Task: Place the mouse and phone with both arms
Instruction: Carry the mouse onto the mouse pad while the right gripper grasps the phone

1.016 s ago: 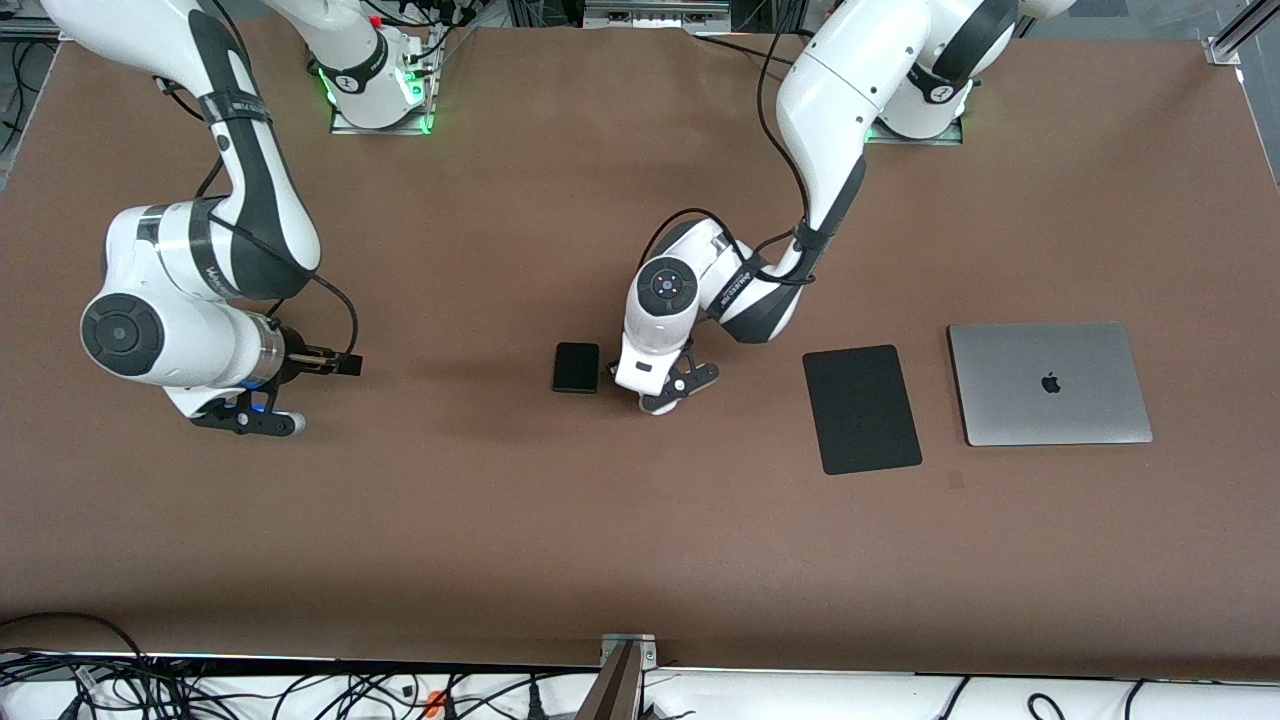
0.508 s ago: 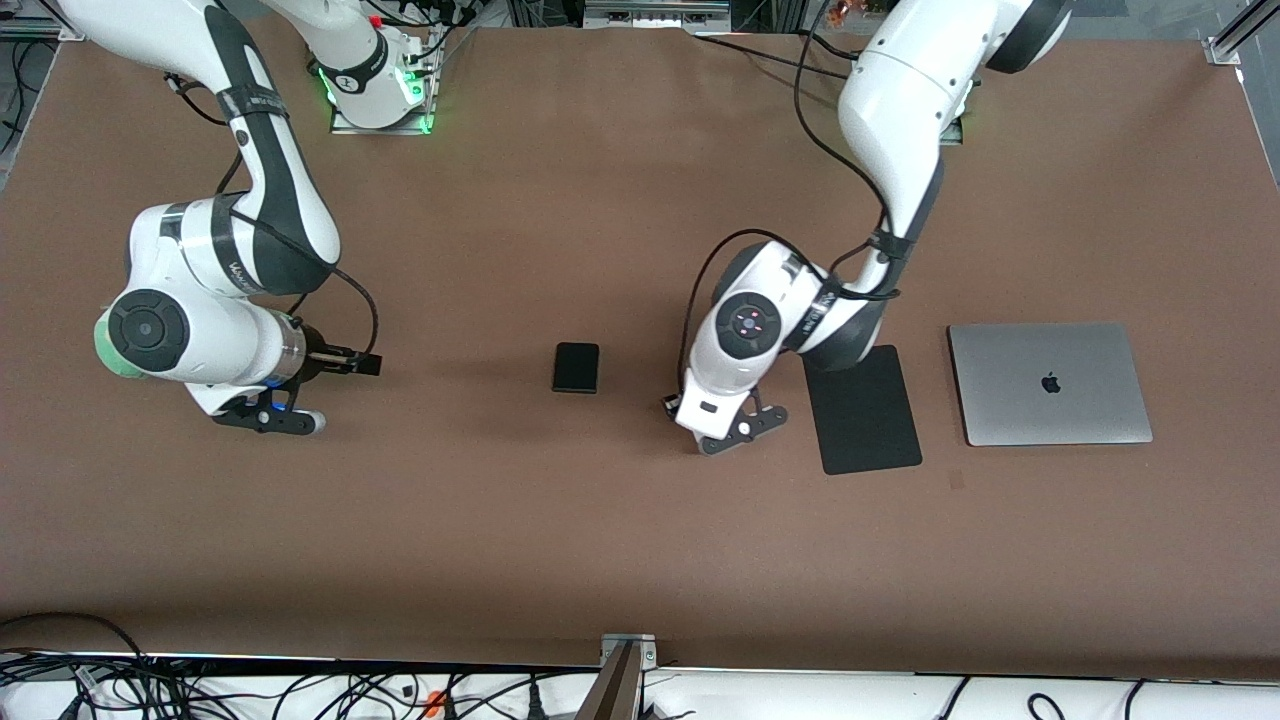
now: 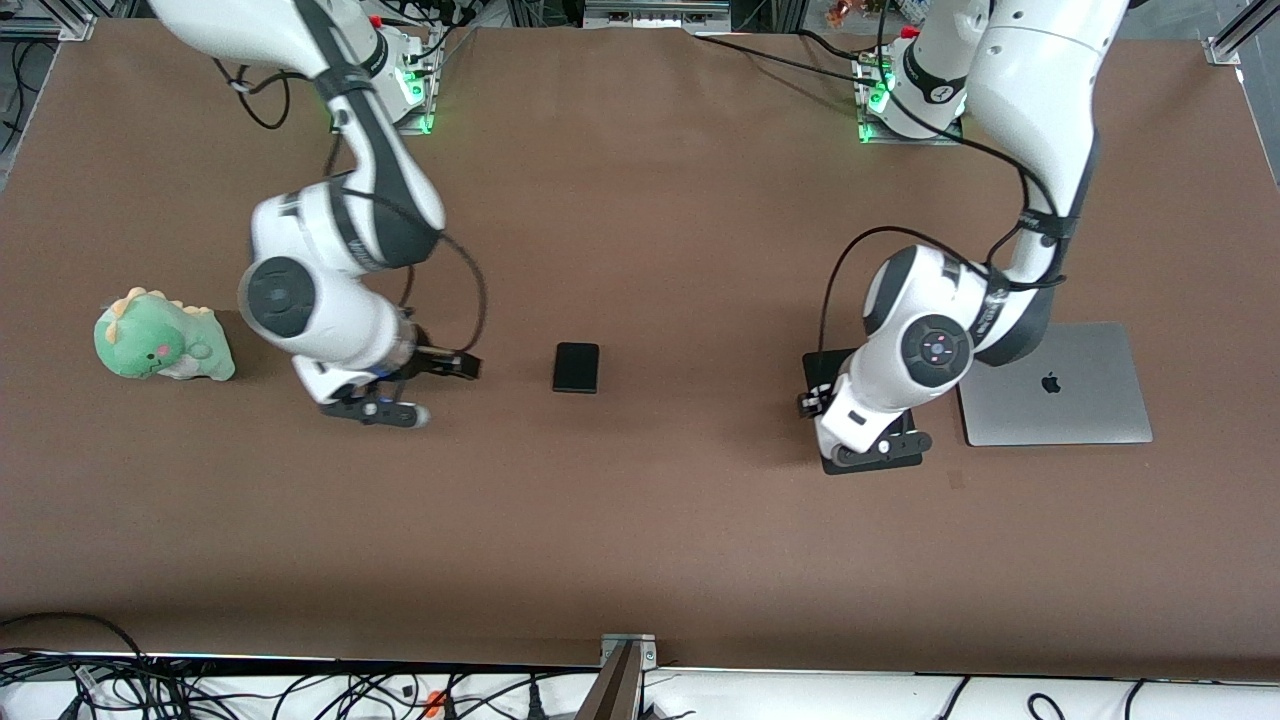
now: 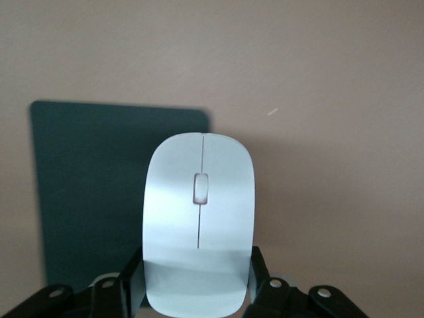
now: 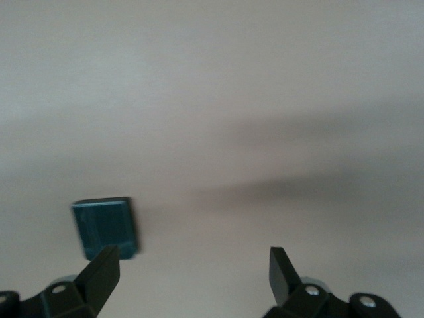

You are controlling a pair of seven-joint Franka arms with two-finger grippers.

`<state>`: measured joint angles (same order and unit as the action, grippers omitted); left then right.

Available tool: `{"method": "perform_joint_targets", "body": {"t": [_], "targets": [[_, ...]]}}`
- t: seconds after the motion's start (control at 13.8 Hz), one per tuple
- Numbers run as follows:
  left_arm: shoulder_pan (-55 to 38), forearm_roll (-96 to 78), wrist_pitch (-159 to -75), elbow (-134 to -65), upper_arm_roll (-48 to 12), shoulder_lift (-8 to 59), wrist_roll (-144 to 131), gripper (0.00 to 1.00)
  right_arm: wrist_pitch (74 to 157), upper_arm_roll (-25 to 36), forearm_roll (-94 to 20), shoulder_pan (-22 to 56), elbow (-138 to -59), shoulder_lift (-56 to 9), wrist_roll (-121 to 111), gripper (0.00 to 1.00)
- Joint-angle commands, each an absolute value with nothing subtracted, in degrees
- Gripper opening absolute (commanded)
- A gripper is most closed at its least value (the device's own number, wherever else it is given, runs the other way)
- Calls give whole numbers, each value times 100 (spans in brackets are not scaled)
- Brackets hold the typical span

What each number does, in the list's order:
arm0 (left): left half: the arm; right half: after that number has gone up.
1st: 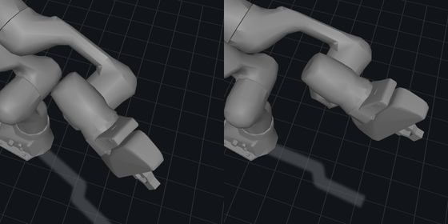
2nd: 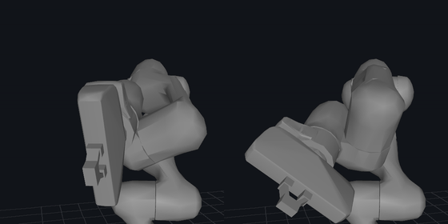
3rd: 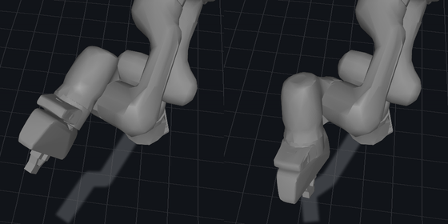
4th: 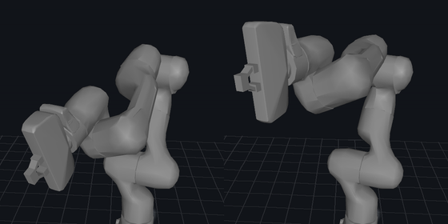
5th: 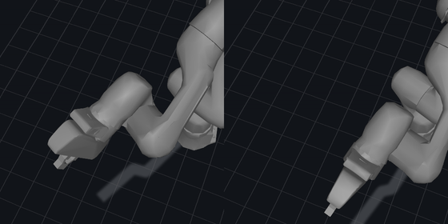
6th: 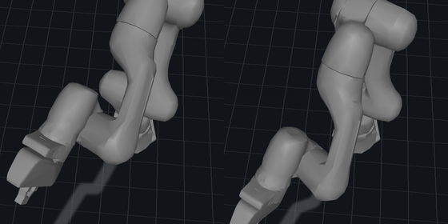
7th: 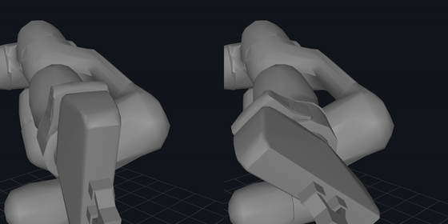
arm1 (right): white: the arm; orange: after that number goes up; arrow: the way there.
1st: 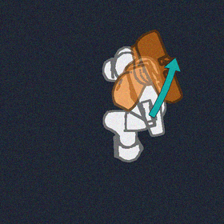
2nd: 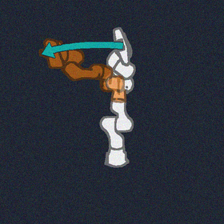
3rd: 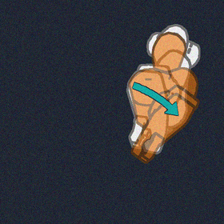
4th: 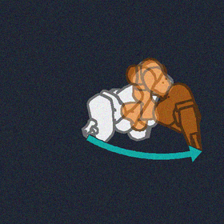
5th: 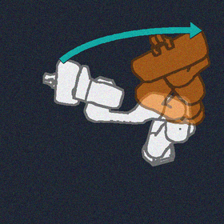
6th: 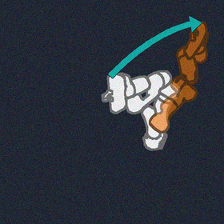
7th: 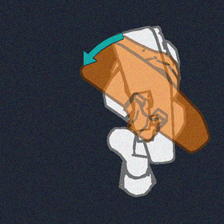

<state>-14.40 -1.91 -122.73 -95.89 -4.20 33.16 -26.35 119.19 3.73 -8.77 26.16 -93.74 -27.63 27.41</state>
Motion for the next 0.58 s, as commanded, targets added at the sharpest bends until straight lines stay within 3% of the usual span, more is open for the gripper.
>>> {"method": "perform_joint_targets", "body": {"t": [0.0,0.29,0.51], "targets": [[-1232,52,-12392,-10239,-483,3040,-2242,50,12531,431,-949,3066,-9369,-3110,3093,100],[-836,483,-13294,-10694,-483,3304,-1566,51,13199,439,-932,3602,-9448,-3541,3452,100],[-800,475,-13474,-10696,-483,3471,-1538,59,13710,475,-871,3963,-9475,-3901,3841,100]]}}
